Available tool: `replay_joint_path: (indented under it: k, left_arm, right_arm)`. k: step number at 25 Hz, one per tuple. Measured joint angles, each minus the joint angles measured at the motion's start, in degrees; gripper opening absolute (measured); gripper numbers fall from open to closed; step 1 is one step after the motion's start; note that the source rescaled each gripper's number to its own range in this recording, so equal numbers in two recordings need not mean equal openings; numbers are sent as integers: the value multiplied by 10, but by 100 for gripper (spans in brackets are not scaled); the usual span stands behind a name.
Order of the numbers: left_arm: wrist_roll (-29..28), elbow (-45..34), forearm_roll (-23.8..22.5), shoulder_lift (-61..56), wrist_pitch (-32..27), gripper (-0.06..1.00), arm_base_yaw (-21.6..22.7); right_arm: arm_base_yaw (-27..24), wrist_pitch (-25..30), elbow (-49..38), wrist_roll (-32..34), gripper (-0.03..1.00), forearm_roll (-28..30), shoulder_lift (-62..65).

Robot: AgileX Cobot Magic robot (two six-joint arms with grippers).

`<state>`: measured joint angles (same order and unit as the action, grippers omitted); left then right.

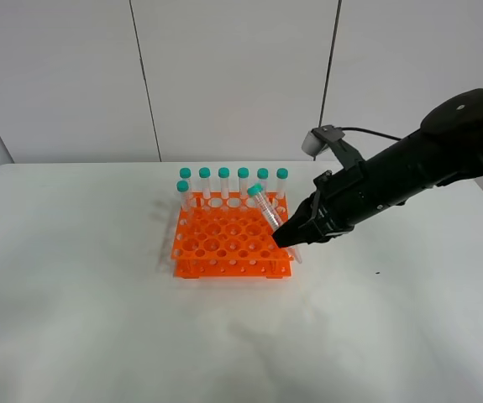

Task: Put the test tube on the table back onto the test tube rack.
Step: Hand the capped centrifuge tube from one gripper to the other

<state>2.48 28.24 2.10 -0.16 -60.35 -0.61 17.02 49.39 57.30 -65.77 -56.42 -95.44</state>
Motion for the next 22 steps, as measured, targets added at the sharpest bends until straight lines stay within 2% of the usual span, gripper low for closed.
replay_joint_path:
  k: [3, 5, 9, 13, 16, 22]
  left_arm:
    - [0, 0, 0, 0, 0, 100, 0]
    - [0, 0, 0, 0, 0, 100, 0]
    - [0, 0, 7, 0, 1, 100, 0]
    - [0, 12, 26, 5, 10, 100, 0]
    - [0, 53, 50, 61, 26, 100, 0]
    - [5, 162, 107, 273, 92, 100, 0]
  right_arm:
    - [27, 7, 0, -16, 2, -15, -1]
    - [45, -10, 0, -19, 2, -19, -1]
    - [52, -57, 0, -19, 2, -49, -1]
    - [52, -64, 0, -19, 2, -52, -1]
    - [52, -63, 0, -19, 2, -53, -1]
    - [52, -63, 0, -20, 2, -53, -1]
